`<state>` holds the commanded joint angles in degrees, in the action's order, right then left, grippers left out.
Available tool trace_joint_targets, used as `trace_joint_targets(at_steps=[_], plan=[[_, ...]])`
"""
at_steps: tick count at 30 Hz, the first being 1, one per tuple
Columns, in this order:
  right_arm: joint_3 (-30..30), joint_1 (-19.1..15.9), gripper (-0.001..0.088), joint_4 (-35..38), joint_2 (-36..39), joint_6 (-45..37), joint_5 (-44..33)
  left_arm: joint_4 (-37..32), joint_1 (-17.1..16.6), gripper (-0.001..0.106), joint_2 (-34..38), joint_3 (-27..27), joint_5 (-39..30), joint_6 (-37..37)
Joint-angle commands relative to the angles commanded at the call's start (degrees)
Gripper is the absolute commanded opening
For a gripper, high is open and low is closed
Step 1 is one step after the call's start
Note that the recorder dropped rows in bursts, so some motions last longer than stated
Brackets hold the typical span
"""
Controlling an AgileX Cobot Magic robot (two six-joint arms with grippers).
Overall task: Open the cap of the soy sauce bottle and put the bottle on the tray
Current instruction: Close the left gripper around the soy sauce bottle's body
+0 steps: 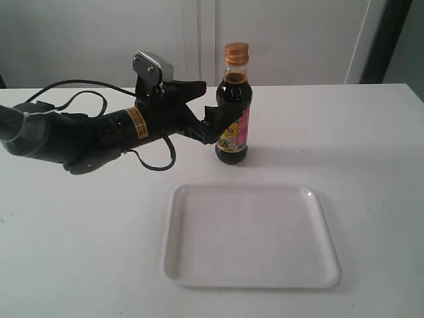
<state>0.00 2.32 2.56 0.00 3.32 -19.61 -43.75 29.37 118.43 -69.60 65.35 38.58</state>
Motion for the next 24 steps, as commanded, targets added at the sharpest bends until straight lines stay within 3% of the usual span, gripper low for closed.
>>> trace_joint_targets(at_steps=[3,19,24], plan=[[0.0,0.0,0.0,0.0,0.0,0.0,0.0,0.2,0.7,0.105,1.7,-2.4,-3.4,0.0],[0.0,0.0,0.0,0.0,0.0,0.0,0.0,2.6,1.4,0.105,10.3,-12.9,-5.5,0.2],[0.0,0.0,0.0,0.0,0.0,0.0,0.0,6.1,2.2,0.105,12.4,-13.9,-6.0,-2.3]])
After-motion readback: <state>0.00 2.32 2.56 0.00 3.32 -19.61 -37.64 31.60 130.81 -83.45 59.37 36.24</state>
